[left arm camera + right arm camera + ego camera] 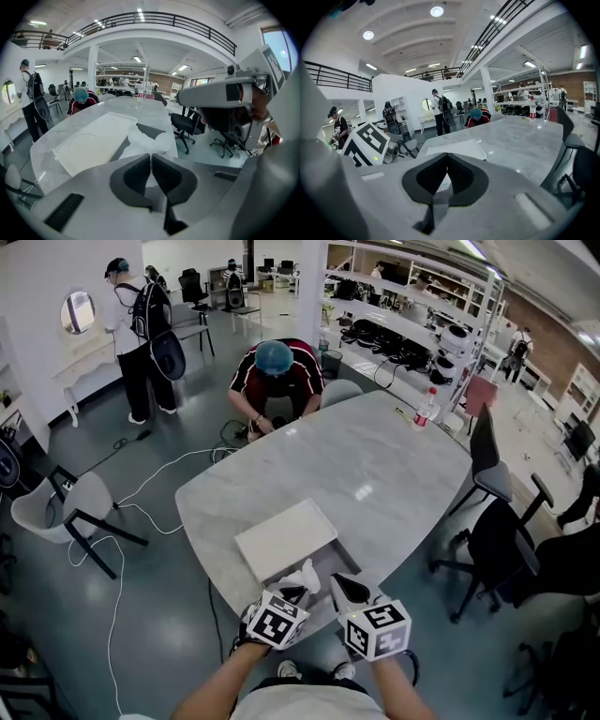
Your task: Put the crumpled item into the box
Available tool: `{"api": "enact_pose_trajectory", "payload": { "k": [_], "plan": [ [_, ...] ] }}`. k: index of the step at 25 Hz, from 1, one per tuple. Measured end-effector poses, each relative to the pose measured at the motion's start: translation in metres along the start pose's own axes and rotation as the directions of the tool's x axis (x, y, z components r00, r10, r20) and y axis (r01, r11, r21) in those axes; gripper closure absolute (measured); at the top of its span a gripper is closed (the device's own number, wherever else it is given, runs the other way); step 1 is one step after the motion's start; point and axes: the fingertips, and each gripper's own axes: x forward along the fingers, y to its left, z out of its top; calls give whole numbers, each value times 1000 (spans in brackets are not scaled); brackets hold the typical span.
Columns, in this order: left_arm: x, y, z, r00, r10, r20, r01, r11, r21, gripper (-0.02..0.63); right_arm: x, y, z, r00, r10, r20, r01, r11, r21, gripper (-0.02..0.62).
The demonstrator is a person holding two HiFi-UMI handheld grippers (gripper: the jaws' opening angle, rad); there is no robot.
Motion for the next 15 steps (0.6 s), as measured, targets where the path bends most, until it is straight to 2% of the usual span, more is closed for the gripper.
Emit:
{"api": "enact_pose_trajectory", "payload": {
  "k": [8, 15],
  "plan": [
    [17, 5, -3, 996, 43, -84, -40, 999, 32, 588, 16, -8, 3, 998, 59, -13, -59, 998, -10, 591],
    [39, 10, 0, 980, 112, -166, -104, 993, 59, 588, 28, -34, 17, 987, 161, -27, -162, 986, -36, 591]
  ]
}}
